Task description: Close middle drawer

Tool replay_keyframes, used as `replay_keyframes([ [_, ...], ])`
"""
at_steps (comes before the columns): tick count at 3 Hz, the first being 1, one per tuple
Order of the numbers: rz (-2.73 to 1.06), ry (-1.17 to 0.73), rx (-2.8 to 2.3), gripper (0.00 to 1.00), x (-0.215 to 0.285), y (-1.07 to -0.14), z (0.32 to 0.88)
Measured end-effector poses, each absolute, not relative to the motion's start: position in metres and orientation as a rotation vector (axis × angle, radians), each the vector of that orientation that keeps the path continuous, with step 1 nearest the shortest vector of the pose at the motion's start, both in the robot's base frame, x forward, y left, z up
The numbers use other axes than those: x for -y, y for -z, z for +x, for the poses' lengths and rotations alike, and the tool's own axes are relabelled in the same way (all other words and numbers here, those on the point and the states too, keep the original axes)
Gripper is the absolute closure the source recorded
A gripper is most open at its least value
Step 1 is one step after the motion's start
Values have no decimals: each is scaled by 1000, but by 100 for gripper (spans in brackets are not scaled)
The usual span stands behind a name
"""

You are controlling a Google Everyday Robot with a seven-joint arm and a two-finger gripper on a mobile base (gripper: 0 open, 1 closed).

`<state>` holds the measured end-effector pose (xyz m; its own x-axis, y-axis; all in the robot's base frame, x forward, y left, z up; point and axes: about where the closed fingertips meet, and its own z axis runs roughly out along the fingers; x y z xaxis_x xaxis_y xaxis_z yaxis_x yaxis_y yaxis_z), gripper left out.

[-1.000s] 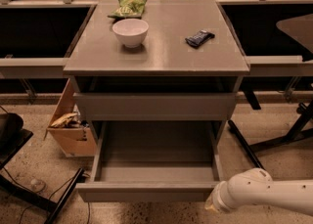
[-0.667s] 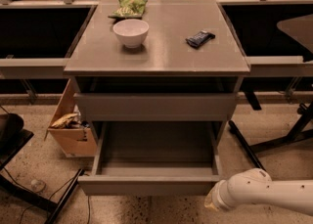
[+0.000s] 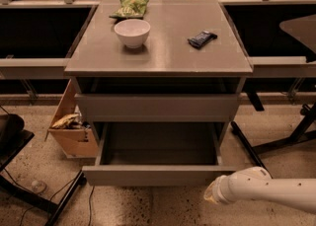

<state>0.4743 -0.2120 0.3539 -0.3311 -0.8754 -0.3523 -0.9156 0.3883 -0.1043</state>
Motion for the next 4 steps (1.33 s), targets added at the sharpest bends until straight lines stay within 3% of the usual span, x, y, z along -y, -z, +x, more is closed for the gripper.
replay_keyframes([
  [3,-1540,-26,-2167,100,213,-371,570],
  [4,-1539,-15,-2156,100,213,-373,576],
])
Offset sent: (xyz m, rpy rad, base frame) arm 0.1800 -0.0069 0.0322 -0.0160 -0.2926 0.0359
